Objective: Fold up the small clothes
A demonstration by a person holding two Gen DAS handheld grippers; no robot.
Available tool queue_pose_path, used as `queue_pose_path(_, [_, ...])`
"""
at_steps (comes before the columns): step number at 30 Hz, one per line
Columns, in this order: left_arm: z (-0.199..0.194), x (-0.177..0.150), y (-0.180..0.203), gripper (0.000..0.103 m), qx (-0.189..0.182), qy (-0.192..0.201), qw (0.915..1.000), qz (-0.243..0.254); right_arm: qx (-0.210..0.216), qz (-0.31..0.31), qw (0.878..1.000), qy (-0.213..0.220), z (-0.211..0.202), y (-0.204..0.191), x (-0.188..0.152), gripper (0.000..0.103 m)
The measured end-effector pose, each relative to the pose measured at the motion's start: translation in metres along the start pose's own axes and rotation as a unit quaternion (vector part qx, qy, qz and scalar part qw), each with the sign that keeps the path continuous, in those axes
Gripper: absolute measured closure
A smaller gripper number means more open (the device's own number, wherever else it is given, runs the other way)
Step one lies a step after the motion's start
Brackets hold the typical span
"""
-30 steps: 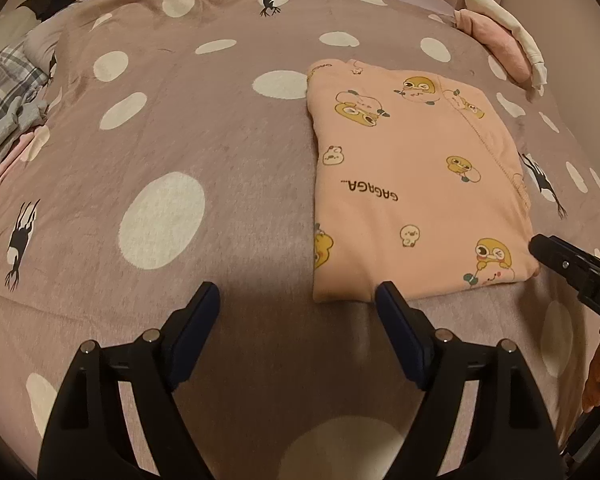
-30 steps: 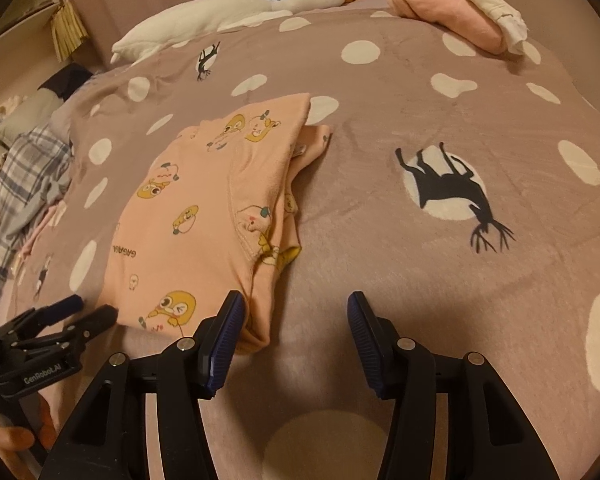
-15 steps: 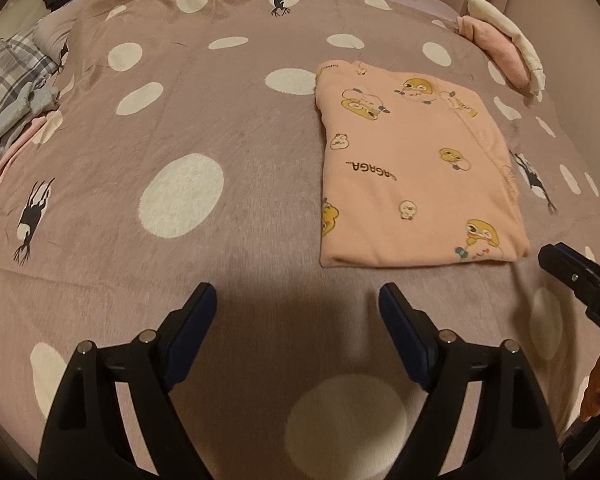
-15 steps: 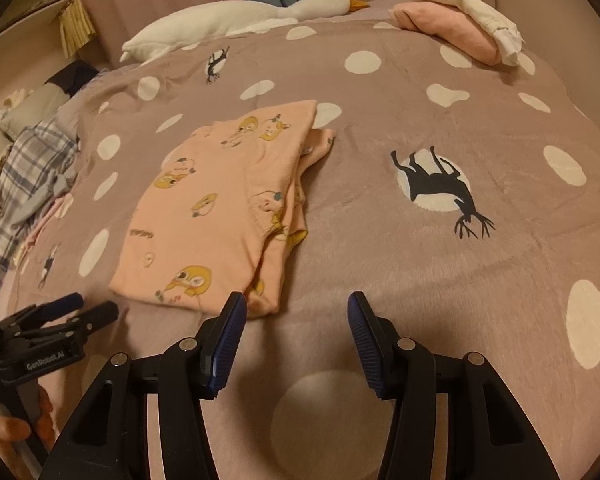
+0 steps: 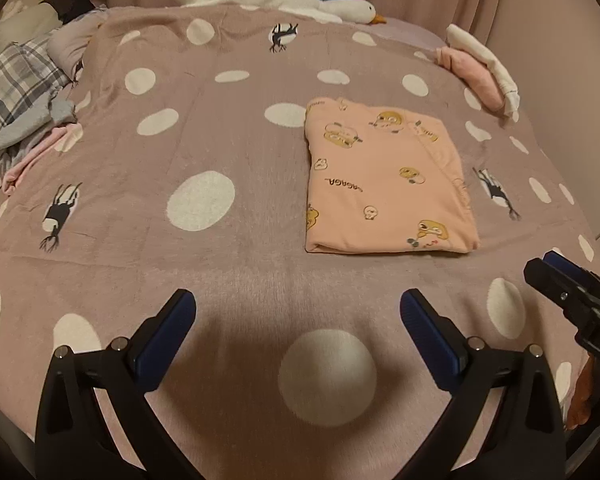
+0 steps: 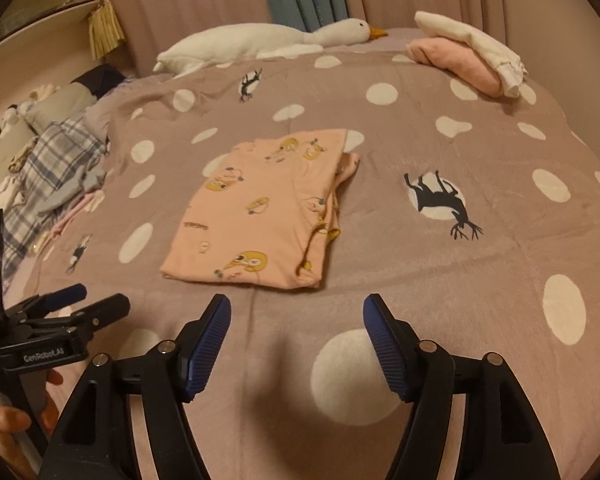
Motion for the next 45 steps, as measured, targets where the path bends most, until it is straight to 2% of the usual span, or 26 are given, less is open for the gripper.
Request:
queue_pose_path(4, [-0.014, 0.0, -0.001, 0.001, 0.004, 0.014, 0.9999, -0.003, 0.002, -0.001, 1.0, 0.013, -0.01, -0.007, 0.0, 0.026])
queue_pose_path(10, [-0.032, -0.001, -0.005, 0.001, 0.003, 0.035, 0.9991, -0.024, 0.001, 0.005, 1.0, 0.027, -0.023, -0.012, -0.001, 0.025])
queue_pose_path(14, [-0.043, 0.0, -0.004, 0.001, 0.009, 0.045, 0.9987, -0.021, -0.001, 0.006, 0.999, 0.037, -0.031, -0.016, -0.002, 0.013])
queue_pose_path(18, [-0.054, 0.0, 0.0, 0.001, 0.0, 0.051, 0.9985, -0.021, -0.008, 0.005, 0.999, 0.046, -0.037, -0.018, -0.001, 0.011])
queue_pose_path(22, [-0.063, 0.0, 0.001, 0.001, 0.012, 0.056, 0.9981, -0.022, -0.021, 0.012, 0.998, 0.058, -0.043, -0.015, 0.0, 0.001])
queue_pose_path(25, [-0.067, 0.0, 0.004, 0.0, 0.011, 0.057, 0.9981, -0.022, -0.027, 0.02, 0.997, 0.071, -0.048, -0.012, 0.0, 0.001])
queue_pose_path(27, [-0.068, -0.001, 0.005, 0.0, 0.014, 0.055, 0.9982, -0.019, -0.025, 0.021, 0.997, 0.063, -0.047, -0.013, -0.001, 0.001])
queue_pose_path(30, [-0.068, -0.004, 0.006, 0.0, 0.029, 0.05, 0.9983, -0.012, -0.036, 0.009, 0.998, 0.059, -0.048, -0.016, -0.002, 0.001])
queue_pose_path(40, [-0.074, -0.006, 0.002, 0.0, 0.042, 0.051, 0.9977, -0.013, -0.056, -0.02, 0.995, 0.078, -0.065, -0.03, 0.005, 0.001])
queue_pose_path(45, [-0.071, -0.008, 0.003, 0.0, 0.047, 0.05, 0.9976, -0.008, -0.05, -0.028, 0.995, 0.078, -0.06, -0.036, 0.006, 0.001])
Point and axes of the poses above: each gripper's, at about its wrist camera, not at the fingertips, and z roughly the way its jaws point, y to its right, x to its top, the point moved 9 cm from there along z, roughly the way its jaws point, and after that the axes turned 6 degrees about -z, right-handed, at the moved point
